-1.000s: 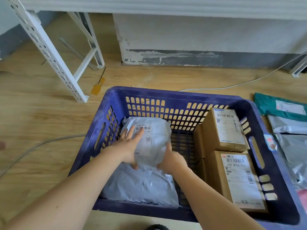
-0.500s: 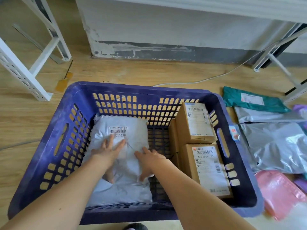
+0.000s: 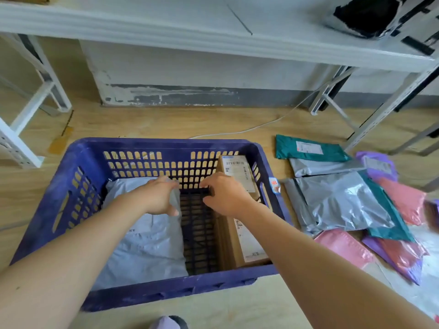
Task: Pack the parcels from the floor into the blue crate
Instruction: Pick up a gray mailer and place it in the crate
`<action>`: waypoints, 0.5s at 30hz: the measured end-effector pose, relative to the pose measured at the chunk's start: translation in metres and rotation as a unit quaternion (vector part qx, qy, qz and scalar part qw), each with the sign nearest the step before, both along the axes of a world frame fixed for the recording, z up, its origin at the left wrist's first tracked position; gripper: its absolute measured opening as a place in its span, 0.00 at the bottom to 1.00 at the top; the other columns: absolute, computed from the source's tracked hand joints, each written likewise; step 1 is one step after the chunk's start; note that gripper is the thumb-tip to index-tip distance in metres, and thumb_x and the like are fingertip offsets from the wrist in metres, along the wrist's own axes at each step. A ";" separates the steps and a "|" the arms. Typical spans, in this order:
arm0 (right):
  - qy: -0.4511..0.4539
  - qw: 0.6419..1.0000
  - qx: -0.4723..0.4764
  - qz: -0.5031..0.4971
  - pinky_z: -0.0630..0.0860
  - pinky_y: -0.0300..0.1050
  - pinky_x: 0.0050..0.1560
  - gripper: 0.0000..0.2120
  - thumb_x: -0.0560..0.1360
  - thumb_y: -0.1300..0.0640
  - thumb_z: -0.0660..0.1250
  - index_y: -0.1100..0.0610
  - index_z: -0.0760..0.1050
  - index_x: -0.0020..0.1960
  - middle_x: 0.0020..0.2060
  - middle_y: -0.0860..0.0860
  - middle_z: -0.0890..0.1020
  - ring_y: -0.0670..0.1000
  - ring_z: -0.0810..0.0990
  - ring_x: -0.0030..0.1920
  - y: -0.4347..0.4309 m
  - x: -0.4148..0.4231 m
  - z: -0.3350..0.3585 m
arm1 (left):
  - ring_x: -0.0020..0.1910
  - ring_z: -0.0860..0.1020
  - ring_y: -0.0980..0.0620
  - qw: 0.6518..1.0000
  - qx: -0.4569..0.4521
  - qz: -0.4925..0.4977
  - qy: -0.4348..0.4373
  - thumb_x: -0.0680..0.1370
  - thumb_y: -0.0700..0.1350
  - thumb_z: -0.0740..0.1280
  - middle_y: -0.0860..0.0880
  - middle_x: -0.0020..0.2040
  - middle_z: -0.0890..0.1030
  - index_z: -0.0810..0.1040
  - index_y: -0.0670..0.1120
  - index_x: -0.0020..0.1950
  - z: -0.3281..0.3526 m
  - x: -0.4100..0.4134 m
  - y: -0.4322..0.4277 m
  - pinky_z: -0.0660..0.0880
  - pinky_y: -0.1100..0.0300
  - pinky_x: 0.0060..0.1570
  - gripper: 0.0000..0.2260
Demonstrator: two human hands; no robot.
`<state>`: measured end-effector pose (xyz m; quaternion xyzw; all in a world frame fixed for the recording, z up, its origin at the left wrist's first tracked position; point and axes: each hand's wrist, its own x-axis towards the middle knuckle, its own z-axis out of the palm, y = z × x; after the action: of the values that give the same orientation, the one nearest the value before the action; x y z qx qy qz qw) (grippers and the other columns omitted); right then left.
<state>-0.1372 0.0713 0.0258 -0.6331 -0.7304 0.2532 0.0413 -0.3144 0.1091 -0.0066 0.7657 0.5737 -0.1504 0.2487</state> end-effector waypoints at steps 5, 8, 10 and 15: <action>-0.010 0.997 0.059 -0.038 0.74 0.47 0.58 0.16 0.75 0.59 0.63 0.51 0.75 0.62 0.61 0.51 0.76 0.54 0.75 0.61 -0.025 0.026 0.040 | 0.73 0.60 0.47 0.994 0.038 -0.006 -0.098 0.74 0.53 0.70 0.49 0.76 0.55 0.58 0.49 0.76 0.062 0.037 -0.013 0.61 0.53 0.69 0.35; -0.018 0.995 0.085 -0.058 0.70 0.41 0.51 0.16 0.75 0.59 0.62 0.51 0.75 0.62 0.62 0.50 0.77 0.52 0.76 0.58 -0.044 0.043 0.065 | 0.72 0.63 0.48 0.988 0.076 -0.015 -0.133 0.74 0.53 0.69 0.50 0.75 0.58 0.61 0.50 0.74 0.095 0.052 -0.030 0.63 0.54 0.67 0.32; -0.021 0.992 0.097 -0.075 0.69 0.40 0.49 0.16 0.75 0.59 0.62 0.50 0.75 0.62 0.62 0.49 0.76 0.52 0.76 0.57 -0.057 0.054 0.079 | 0.69 0.65 0.49 0.982 0.104 -0.025 -0.154 0.74 0.52 0.69 0.50 0.74 0.61 0.63 0.50 0.73 0.114 0.060 -0.041 0.65 0.54 0.65 0.29; -0.027 0.983 0.125 -0.133 0.69 0.40 0.49 0.15 0.75 0.59 0.62 0.50 0.77 0.59 0.59 0.49 0.79 0.51 0.76 0.58 -0.097 0.083 0.114 | 0.67 0.67 0.51 0.967 0.152 -0.063 -0.192 0.75 0.50 0.68 0.51 0.72 0.63 0.64 0.50 0.72 0.152 0.080 -0.074 0.66 0.57 0.61 0.27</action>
<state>-0.0541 -0.0254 0.1399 -0.7206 -0.6667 0.1356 0.1336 -0.2349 0.0350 0.1455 0.8438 0.4820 0.0732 0.2245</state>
